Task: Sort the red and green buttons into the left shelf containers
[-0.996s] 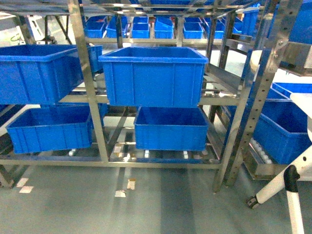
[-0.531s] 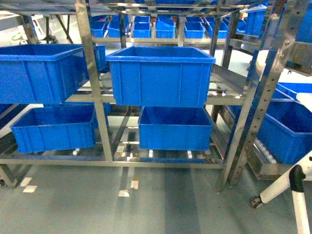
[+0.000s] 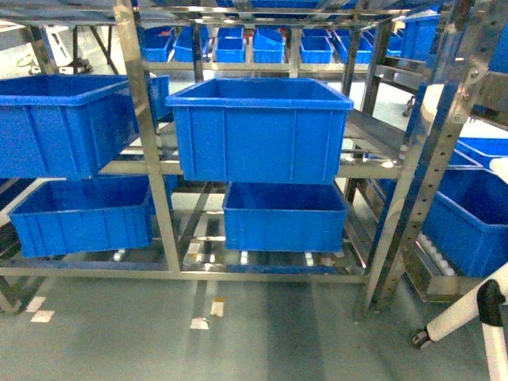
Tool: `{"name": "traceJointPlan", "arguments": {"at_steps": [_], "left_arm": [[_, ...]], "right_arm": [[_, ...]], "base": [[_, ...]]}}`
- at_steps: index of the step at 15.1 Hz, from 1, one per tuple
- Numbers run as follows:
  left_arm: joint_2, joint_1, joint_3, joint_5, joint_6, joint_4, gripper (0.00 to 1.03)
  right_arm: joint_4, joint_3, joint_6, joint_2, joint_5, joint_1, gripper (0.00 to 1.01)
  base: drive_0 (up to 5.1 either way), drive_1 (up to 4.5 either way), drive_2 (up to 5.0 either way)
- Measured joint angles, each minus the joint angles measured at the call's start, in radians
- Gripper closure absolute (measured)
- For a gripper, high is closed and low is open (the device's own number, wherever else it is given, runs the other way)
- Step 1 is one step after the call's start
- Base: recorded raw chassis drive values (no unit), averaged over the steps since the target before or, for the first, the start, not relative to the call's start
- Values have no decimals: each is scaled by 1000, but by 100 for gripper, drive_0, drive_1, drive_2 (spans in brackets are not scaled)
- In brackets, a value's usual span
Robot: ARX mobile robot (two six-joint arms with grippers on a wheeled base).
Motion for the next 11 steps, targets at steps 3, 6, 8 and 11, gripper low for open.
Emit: {"name": "traceJointPlan", "arguments": {"at_steps": [3, 6, 8, 11], "left_arm": [[3, 0, 0, 0, 0, 2, 77], [3, 0, 0, 0, 0, -1, 77], [3, 0, 0, -2, 0, 1, 77], [3, 0, 0, -2, 0, 1, 77]], "right_arm": [[-2, 0, 0, 1, 0, 0, 75], [-5, 0, 0, 1, 0, 0, 75], [-2, 0, 0, 2, 0, 0, 75], [-2, 0, 0, 0, 0, 0, 75]], "base": [[7, 423, -410], [8, 424, -409], [3, 418, -412], [6, 423, -411]]}}
